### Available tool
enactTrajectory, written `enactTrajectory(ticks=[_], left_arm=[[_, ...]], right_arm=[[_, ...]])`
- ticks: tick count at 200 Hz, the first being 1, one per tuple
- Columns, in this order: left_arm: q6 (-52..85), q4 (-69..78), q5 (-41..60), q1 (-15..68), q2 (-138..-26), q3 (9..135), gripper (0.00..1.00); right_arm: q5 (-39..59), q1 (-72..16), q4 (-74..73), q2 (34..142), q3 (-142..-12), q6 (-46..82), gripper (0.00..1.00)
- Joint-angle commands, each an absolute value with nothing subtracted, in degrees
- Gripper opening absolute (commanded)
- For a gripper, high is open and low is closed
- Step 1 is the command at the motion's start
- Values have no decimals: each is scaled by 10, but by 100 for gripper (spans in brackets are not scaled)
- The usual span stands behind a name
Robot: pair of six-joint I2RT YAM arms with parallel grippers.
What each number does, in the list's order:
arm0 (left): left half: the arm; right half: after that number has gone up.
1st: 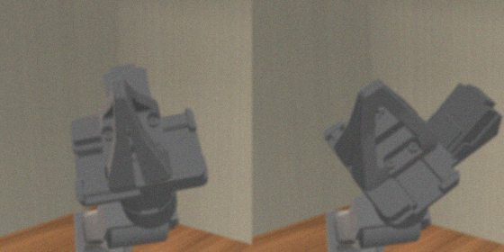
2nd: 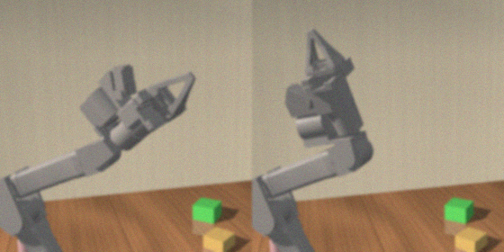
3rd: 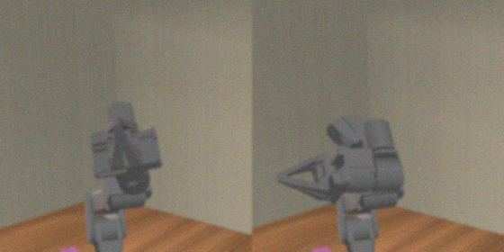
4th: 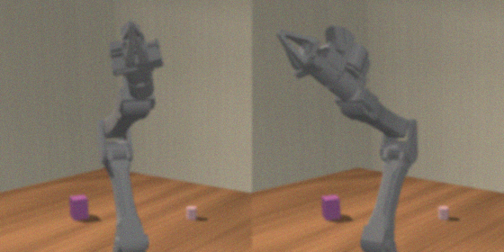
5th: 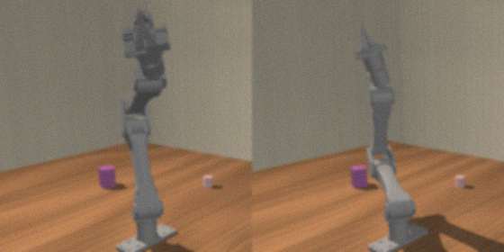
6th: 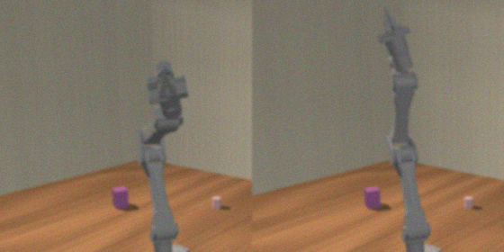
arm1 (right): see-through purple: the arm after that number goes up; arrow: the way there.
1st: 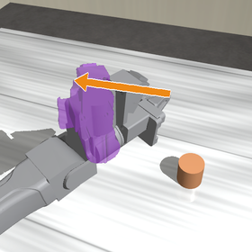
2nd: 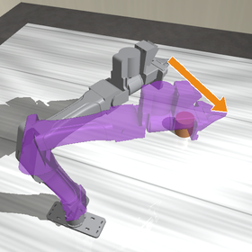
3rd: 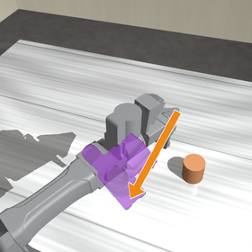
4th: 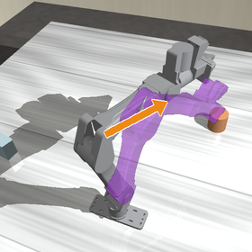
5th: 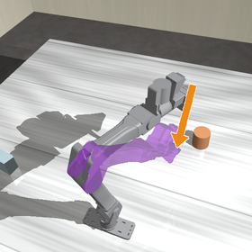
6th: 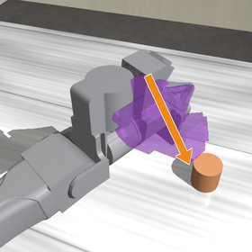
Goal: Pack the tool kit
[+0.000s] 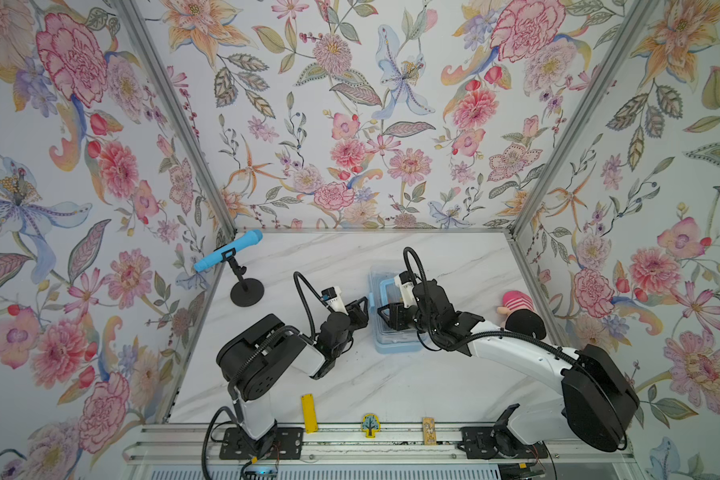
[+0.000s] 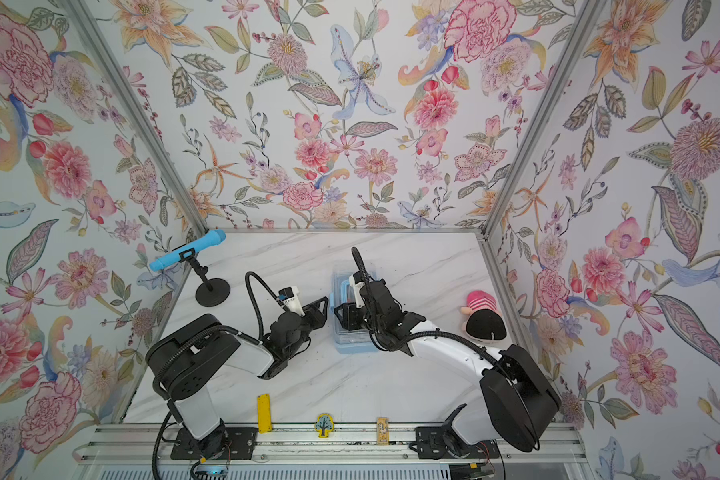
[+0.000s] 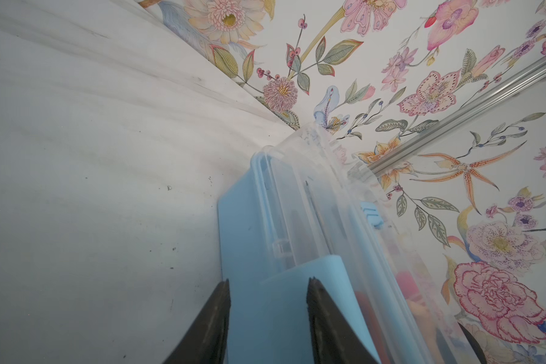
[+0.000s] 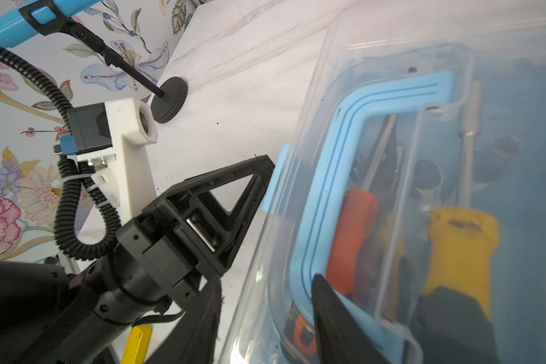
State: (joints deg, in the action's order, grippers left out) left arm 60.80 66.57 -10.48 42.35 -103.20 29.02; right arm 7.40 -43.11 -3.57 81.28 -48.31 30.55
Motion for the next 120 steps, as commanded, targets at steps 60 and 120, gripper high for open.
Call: enactTrajectory(ticks=[60, 120], left_arm=[[630, 724, -42, 434, -1044, 272, 42], [629, 725, -32, 442, -1057, 287, 40]], right_arm=[[56, -428, 20, 837, -467, 315, 49], [60, -428, 11, 841, -460, 319, 48]])
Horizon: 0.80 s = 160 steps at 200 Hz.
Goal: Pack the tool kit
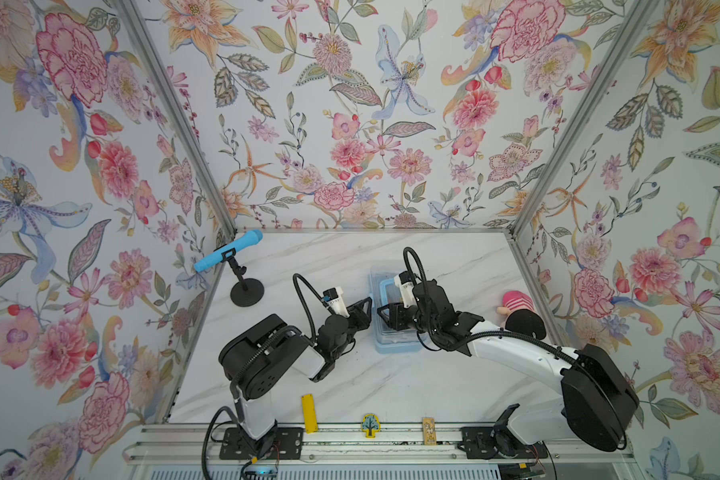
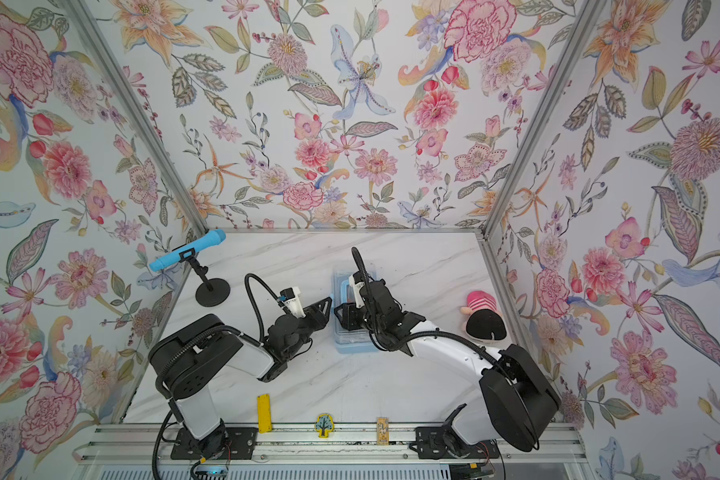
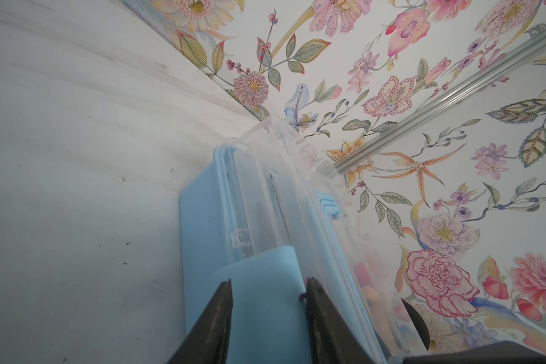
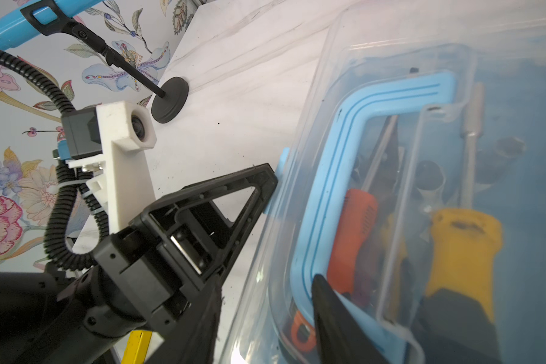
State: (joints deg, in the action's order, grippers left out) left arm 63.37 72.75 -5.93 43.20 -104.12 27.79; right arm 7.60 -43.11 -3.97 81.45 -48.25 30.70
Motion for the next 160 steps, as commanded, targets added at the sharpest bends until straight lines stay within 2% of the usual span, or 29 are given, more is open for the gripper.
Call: enactTrajectory(ticks=[1, 11, 51, 114, 160], left_arm=[[629, 725, -32, 441, -1057, 287, 40], [630, 725, -31, 443, -1061, 289, 36], [641, 783, -12, 444, -1111, 293, 7], [636, 838, 1, 456, -1145, 288, 7], [691, 919, -17, 457, -1191, 263, 7]], right_arm=[[60, -428, 11, 841, -460, 319, 48], [60, -428, 13, 842, -460, 319, 48], [61, -424, 11, 842, -459, 315, 46], [80, -419, -19, 865, -439, 328, 46], [100, -416, -42, 882, -431, 343, 46]])
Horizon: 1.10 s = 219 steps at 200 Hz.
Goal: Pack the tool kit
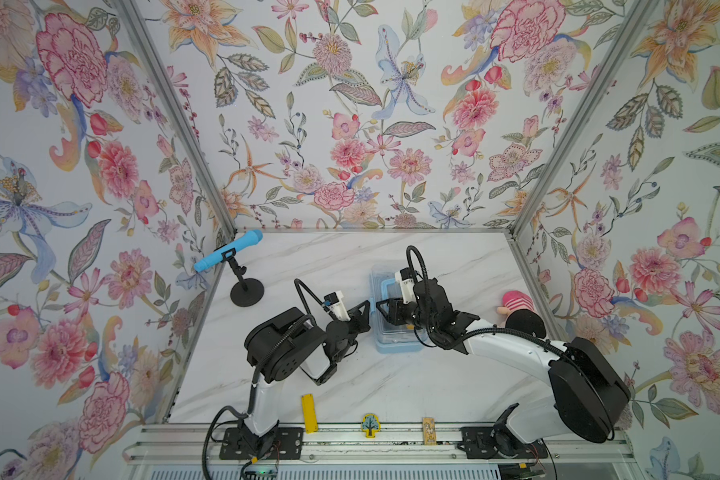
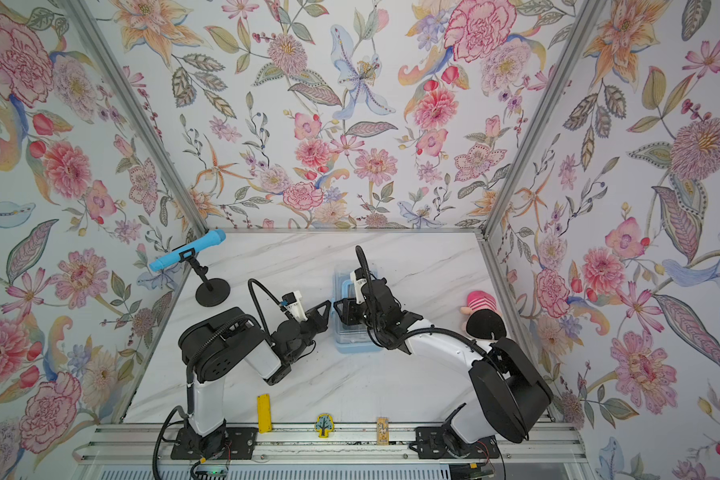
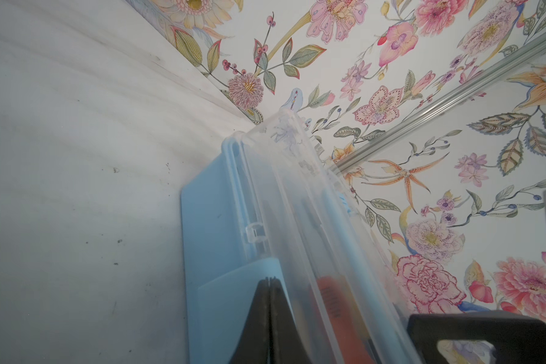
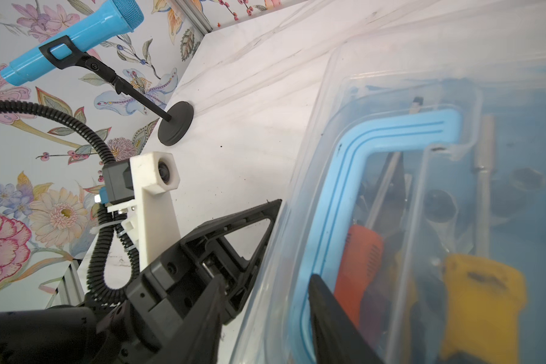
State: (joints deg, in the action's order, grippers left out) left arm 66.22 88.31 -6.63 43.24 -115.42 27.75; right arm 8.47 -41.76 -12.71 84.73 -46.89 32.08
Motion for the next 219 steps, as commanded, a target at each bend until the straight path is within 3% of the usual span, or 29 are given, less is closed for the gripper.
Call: enactTrajectory(ticks=[1, 63, 148, 219], left_arm=[[692, 920, -17, 457, -1192, 263, 7], [710, 964, -20, 458, -1228, 264, 7], [584, 749, 21, 459, -1147, 345, 8], [478, 645, 97, 459, -1160, 439, 10]], right_arm=[[100, -416, -42, 882, -430, 343, 45], [121, -409, -76, 892, -407, 356, 45], [132, -402, -95, 921, -397, 360, 41], [176, -399, -153, 976, -378, 377, 35]])
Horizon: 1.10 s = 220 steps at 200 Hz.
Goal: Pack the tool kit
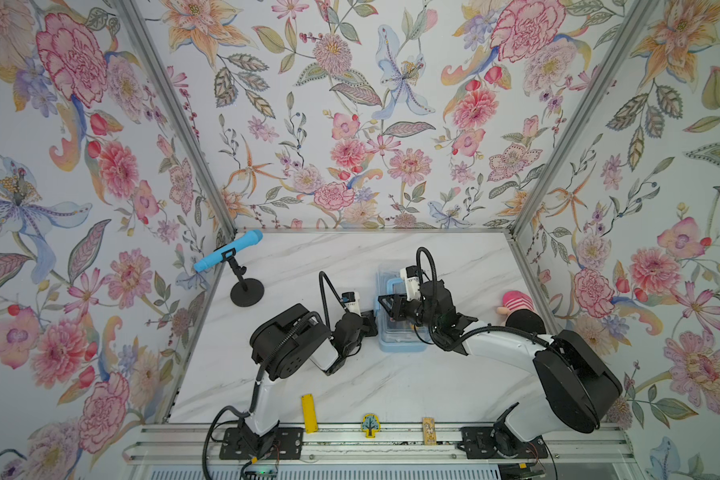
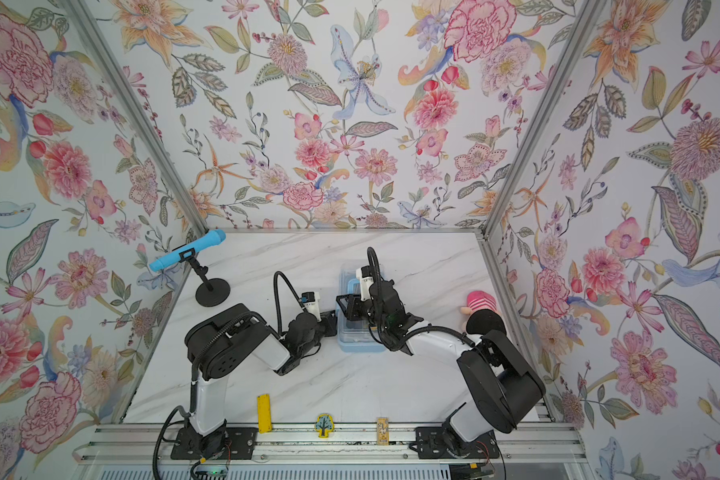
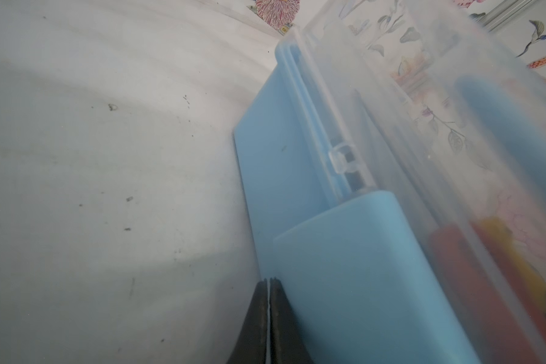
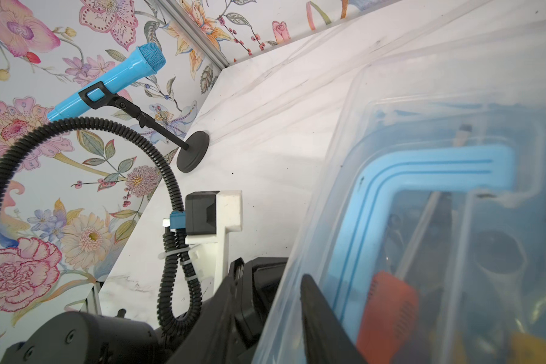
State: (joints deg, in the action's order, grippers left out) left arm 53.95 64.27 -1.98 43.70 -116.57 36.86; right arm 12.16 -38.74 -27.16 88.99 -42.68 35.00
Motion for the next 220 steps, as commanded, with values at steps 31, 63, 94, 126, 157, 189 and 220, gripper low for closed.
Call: enactTrajectory(ticks=[31, 63, 94, 126, 157, 189, 220], left_arm=[[436, 589, 123, 457, -1152, 462, 10], [431, 563, 123, 448, -1139, 447, 12], [429, 537, 117, 443, -1123, 431, 18], [430, 532, 107, 442, -1112, 411, 22], [422, 501, 95, 441, -1098, 405, 23], [417, 462, 83, 431, -1089, 401, 23], [434, 470, 91, 405, -1078, 380, 23]], right_arm=[[186, -398, -160, 990, -377, 377, 35], [181, -391, -143, 978, -381, 377, 36], [166, -386, -108, 950, -393, 369, 36], [160, -377, -82, 925, -403, 359, 36], [158, -375, -67, 915, -410, 354, 36], [160, -375, -63, 916, -414, 351, 36], [170, -376, -67, 906, -417, 347, 37]])
